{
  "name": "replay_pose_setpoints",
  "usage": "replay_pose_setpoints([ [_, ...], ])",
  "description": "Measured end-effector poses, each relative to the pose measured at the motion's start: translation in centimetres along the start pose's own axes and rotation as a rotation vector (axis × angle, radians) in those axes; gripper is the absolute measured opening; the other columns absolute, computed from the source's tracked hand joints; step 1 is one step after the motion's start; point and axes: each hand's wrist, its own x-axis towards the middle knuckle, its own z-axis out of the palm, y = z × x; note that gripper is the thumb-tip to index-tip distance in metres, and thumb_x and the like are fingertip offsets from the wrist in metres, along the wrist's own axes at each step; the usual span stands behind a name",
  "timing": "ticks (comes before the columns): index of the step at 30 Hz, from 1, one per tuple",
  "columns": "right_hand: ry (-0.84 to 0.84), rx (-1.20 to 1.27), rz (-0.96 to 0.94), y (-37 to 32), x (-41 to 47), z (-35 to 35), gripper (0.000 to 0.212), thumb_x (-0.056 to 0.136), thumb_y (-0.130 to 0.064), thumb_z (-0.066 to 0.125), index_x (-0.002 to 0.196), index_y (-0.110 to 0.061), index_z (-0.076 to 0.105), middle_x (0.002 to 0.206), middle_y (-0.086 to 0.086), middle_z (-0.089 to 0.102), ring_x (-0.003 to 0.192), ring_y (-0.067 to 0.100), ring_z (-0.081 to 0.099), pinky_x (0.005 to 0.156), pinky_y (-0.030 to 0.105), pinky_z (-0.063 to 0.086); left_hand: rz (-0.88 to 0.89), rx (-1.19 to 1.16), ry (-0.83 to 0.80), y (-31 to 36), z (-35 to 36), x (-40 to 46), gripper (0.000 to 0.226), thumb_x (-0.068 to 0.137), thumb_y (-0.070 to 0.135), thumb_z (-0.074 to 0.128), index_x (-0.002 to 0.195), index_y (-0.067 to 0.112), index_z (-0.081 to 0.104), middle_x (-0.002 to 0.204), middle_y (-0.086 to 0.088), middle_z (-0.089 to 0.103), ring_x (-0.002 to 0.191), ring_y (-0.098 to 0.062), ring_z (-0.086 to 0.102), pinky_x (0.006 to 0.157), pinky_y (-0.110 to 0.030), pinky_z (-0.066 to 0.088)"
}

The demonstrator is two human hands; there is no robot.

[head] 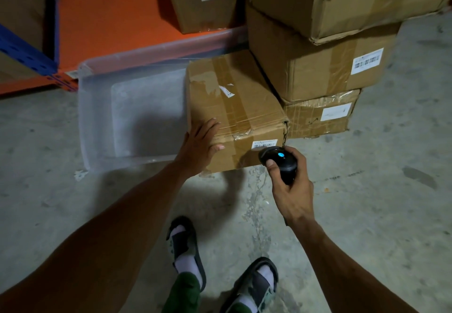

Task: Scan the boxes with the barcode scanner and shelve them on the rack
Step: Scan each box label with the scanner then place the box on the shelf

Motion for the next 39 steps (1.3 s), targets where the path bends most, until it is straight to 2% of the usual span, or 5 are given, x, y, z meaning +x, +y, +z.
replay_pose_setpoints([
  [16,0.033,-0.082,-0.023,0.5,1.8,0.6,0.045,0.094,-0.045,0.069,0.133,-0.048,0.046,0.103,-0.028,0.060,0.093,-0.006,0.062,0.086,0.023,0.052,-0.029,-0.069,0.063,0.3,0.1,-0.3,0.065,0.093,0.055,0.042,0.146,0.018,0.042,0.155,-0.002,0.038,0.142,-0.029,0.029,0.103,-0.061,0.039],
  [22,0.047,-0.072,-0.031,0.4,1.3,1.0,0.046,0.093,-0.046,0.069,0.132,-0.051,0.044,0.106,-0.031,0.058,0.096,-0.007,0.061,0.085,0.015,0.049,-0.042,-0.070,0.064,0.2,0.2,-0.3,0.067,0.093,0.058,0.041,0.147,0.018,0.042,0.155,0.000,0.037,0.143,-0.028,0.027,0.106,-0.058,0.038],
  [32,0.086,-0.069,-0.028,0.3,0.9,1.4,0.043,0.092,-0.050,0.071,0.129,-0.053,0.049,0.104,-0.029,0.063,0.099,-0.009,0.065,0.094,0.026,0.056,-0.071,-0.137,0.143,0.1,0.7,-0.3,0.065,0.090,0.058,0.049,0.143,0.021,0.049,0.154,-0.005,0.039,0.141,-0.037,0.031,0.111,-0.056,0.033],
  [36,0.081,-0.073,-0.019,0.1,0.7,1.4,0.044,0.092,-0.051,0.070,0.130,-0.052,0.049,0.106,-0.028,0.063,0.102,-0.004,0.064,0.093,0.027,0.055,-0.219,-0.255,0.116,0.7,0.7,-0.6,0.057,0.089,0.052,0.062,0.142,0.036,0.050,0.162,-0.016,0.014,0.147,-0.040,0.011,0.118,-0.054,0.022],
  [39,0.079,-0.074,-0.020,-0.4,0.7,1.4,0.044,0.092,-0.051,0.069,0.130,-0.053,0.047,0.105,-0.029,0.061,0.098,-0.006,0.063,0.090,0.024,0.054,-0.384,-0.434,0.105,1.4,0.2,-0.9,0.056,0.084,0.049,0.071,0.136,0.049,0.051,0.163,-0.008,-0.004,0.150,-0.033,-0.003,0.123,-0.043,0.011],
])
